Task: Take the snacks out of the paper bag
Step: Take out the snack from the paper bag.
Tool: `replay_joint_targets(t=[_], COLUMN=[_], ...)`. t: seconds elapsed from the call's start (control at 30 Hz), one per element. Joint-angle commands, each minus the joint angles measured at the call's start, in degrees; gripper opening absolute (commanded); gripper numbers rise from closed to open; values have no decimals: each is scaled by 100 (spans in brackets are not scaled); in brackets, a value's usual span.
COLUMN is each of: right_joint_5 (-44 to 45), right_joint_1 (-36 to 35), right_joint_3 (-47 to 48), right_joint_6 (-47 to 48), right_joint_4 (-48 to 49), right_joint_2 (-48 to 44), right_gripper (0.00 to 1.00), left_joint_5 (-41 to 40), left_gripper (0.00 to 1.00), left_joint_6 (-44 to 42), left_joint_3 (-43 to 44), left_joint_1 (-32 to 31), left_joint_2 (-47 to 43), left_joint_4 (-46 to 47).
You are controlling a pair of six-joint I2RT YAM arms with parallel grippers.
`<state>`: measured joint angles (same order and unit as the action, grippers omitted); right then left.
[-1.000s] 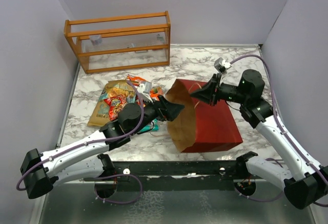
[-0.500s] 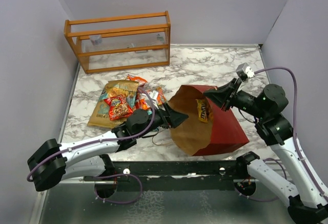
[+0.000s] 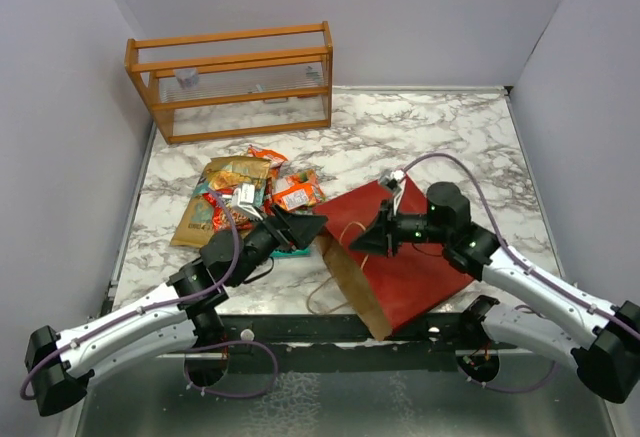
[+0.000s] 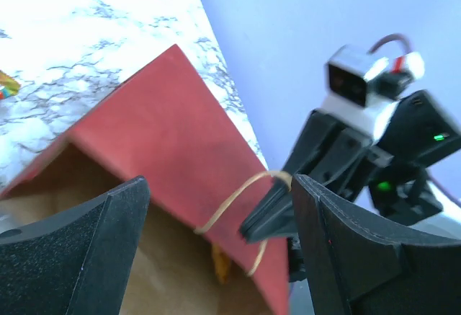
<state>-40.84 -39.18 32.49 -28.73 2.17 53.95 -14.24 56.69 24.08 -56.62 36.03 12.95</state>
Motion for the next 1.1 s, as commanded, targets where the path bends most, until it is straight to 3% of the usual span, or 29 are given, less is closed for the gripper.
replay_joint_targets(t=[0.0, 0.1, 0.33, 0.8, 1.07], right_joint_5=[1248, 2369, 2759, 2740, 2830], right_joint_1=[-29, -28, -28, -28, -28], right_joint_3=[1087, 1442, 1484, 1268, 1426], right_joint_6=[452, 827, 1153, 910, 977], right_joint_4=[-676, -1132, -1630, -1192, -1183], right_joint_2=[-417, -920, -1306, -1460, -1428], right_gripper=[2, 2, 2, 2, 2], left_joint_5=[-277, 27, 853, -193, -254], left_gripper=[83, 83, 75, 56, 64], left_joint_6=[3, 73, 263, -398, -634], left_joint_3=[-78, -61, -159, 504, 982], left_joint_1=[29, 28, -63, -795, -913], left_joint_2=[-92, 242, 1448, 3353, 4685], left_joint_4=[-418, -47, 1754, 1654, 2041])
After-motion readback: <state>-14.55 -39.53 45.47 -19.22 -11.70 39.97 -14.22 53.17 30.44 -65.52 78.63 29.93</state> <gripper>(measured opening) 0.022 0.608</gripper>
